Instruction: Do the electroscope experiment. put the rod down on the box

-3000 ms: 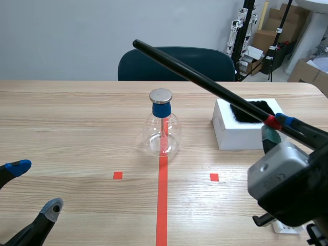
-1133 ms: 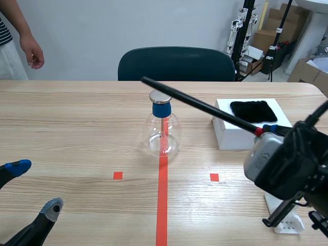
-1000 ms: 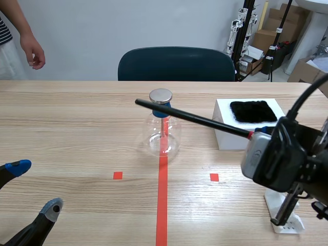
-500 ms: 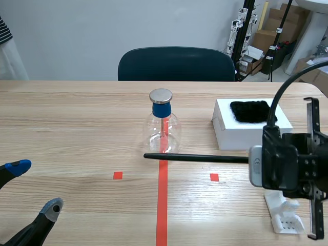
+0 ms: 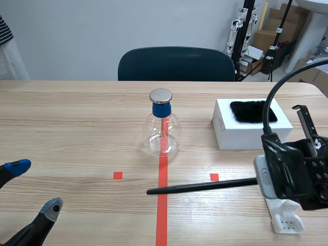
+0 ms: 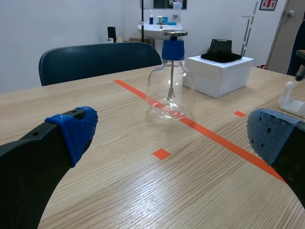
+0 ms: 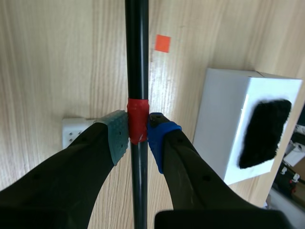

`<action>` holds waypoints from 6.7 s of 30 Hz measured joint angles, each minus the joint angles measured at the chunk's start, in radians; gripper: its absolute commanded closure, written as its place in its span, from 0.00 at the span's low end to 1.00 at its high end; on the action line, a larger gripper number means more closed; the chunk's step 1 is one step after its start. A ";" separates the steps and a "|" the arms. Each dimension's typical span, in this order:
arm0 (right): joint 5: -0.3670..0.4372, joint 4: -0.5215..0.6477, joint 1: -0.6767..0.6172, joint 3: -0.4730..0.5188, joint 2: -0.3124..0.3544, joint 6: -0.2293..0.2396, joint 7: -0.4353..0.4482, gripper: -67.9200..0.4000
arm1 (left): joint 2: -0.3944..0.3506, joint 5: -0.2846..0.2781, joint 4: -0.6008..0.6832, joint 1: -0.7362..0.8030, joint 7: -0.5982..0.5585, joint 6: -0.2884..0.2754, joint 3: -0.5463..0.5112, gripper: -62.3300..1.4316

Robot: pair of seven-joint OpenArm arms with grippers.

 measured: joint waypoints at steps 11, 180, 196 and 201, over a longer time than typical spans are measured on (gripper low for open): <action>0.000 0.000 0.000 0.000 -0.120 0.008 -0.123 0.92 | 0.000 0.000 0.000 0.000 0.000 0.000 0.000 0.00; -0.180 -0.402 0.216 -0.228 -0.384 -0.167 -0.061 0.14 | 0.000 0.000 0.000 0.000 0.000 0.000 0.000 0.00; -0.180 -0.402 0.216 -0.228 -0.384 -0.167 -0.061 0.15 | 0.000 0.000 0.000 0.000 0.000 0.000 0.000 0.00; -0.180 -0.402 0.216 -0.228 -0.384 -0.167 -0.061 0.15 | 0.000 0.000 0.000 0.000 0.000 0.000 0.000 0.00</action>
